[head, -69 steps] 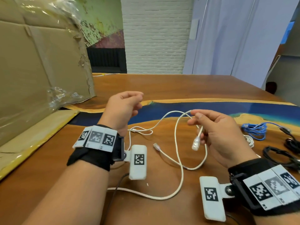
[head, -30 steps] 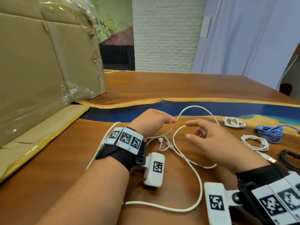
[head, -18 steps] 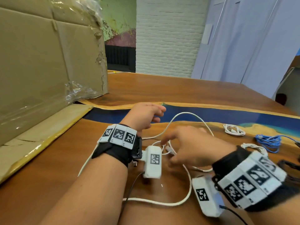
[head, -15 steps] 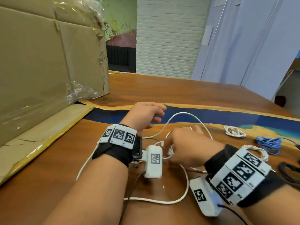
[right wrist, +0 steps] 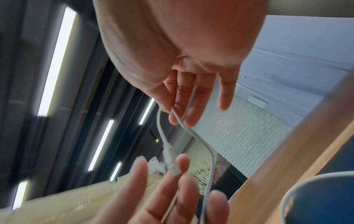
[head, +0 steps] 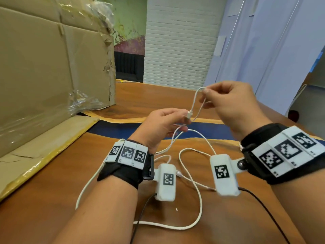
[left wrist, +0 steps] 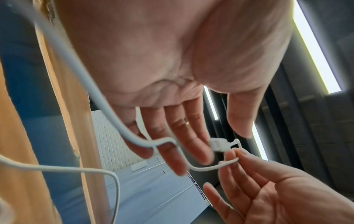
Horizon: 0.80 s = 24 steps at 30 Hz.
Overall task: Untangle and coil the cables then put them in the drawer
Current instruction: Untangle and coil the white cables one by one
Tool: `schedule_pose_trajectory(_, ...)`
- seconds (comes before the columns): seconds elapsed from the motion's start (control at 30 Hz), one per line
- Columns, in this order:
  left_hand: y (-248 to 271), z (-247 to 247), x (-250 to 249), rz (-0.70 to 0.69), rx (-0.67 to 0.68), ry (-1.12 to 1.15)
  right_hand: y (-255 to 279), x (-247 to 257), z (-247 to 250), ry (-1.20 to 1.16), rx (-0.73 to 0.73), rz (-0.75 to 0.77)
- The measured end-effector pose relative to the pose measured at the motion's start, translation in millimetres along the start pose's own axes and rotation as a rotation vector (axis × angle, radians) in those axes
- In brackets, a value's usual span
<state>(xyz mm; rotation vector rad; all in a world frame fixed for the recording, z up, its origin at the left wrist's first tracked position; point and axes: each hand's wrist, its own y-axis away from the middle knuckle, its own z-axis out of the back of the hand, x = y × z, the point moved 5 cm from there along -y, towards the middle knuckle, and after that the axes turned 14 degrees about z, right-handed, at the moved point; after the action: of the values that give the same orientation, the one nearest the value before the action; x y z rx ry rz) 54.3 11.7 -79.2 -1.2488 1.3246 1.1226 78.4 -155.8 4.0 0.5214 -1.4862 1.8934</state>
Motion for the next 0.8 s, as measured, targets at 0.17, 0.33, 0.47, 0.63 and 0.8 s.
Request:
schedule_pose_trajectory(0.17, -1, -2, -2, -0.108, -0.033, -0.104, 14, -20, 29, -0.437, -0.195, -0.220)
schedule_pose_trajectory(0.33, -1, -6, -4, -0.059, -0.081, -0.013, 59, -45, 29, -0.494, -0.099, -0.315)
schedule_pose_trajectory(0.47, 8, -44, 8, 0.065, 0.148, -0.044, 92, -56, 8, -0.349, 0.162, -0.281)
schedule_pose_trajectory(0.63, 10, -58, 21, 0.118, 0.237, -0.138, 101, -57, 21, -0.227, 0.081, -0.185)
schedule_pose_trajectory(0.8, 8, -71, 31, 0.121, 0.193, -0.245, 107, -52, 30, -0.218, 0.093, -0.119)
